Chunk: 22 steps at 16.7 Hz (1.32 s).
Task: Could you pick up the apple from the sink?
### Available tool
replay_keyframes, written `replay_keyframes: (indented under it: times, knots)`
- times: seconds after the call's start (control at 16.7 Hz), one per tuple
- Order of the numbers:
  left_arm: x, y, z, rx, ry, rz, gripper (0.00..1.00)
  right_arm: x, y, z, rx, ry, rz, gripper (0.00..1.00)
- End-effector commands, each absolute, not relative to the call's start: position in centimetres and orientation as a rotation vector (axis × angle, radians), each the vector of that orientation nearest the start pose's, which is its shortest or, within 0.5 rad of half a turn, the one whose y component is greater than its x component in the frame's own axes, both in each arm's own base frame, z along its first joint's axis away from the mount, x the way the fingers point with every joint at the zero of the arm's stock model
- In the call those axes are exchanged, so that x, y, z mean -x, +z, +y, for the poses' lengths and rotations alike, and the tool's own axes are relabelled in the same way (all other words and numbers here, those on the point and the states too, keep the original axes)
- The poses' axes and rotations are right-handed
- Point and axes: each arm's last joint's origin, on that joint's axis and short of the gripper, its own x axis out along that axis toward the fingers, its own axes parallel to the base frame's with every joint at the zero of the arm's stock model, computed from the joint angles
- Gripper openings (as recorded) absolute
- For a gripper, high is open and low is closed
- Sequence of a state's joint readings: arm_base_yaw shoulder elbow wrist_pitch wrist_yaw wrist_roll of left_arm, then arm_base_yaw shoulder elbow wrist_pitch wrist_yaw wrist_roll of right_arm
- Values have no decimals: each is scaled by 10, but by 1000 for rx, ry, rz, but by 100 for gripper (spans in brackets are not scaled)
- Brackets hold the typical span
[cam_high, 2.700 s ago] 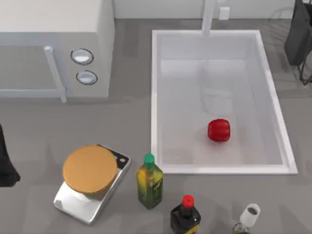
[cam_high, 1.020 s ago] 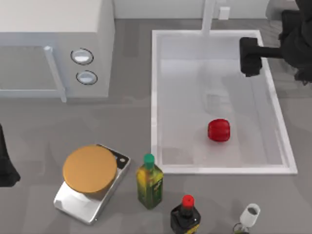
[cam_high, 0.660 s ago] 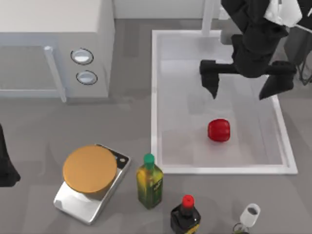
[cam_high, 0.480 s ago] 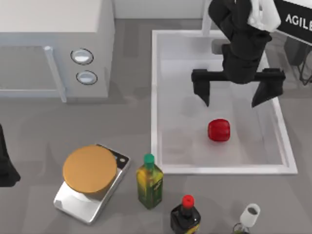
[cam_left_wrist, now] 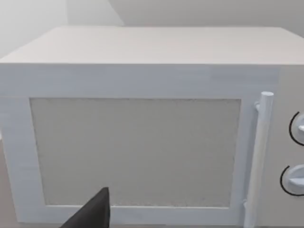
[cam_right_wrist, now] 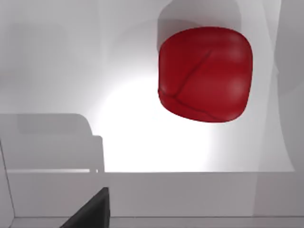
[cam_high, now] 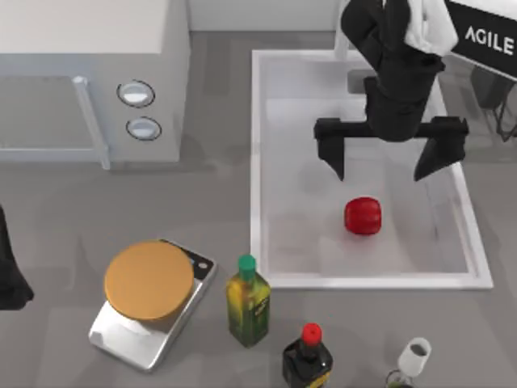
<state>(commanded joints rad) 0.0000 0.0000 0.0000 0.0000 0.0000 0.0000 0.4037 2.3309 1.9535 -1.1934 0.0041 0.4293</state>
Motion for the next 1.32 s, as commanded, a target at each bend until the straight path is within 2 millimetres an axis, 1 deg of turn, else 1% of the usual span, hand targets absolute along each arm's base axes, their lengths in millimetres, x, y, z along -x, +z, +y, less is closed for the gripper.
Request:
replay_keyframes:
  times: [0.06, 0.18, 0.36, 0.54, 0.66, 0.72, 0.78, 0.96, 1.32]
  knots:
    - [-106, 160, -1, 0, 0, 0, 100, -419, 153, 185, -11, -12, 1573, 100]
    - [-106, 160, -1, 0, 0, 0, 100, -422, 132, 186, -9, -12, 1575, 100]
    - [-106, 160, -1, 0, 0, 0, 100, -425, 86, 189, -11, -8, 1566, 100]
    - [-106, 160, -1, 0, 0, 0, 100, -424, 38, 189, -13, -3, 1557, 100]
    - [-106, 160, -1, 0, 0, 0, 100, -420, 15, 188, -10, -6, 1565, 100]
    - [-106, 160, -1, 0, 0, 0, 100, -418, 8, 187, -8, -7, 1569, 100]
    - [-106, 160, -1, 0, 0, 0, 100, -418, 7, 187, -8, -8, 1571, 100]
    - [-106, 160, -1, 0, 0, 0, 100, -418, 7, 187, -8, -8, 1571, 100]
    - [-106, 160, -1, 0, 0, 0, 100, -418, 7, 187, -8, -8, 1571, 55]
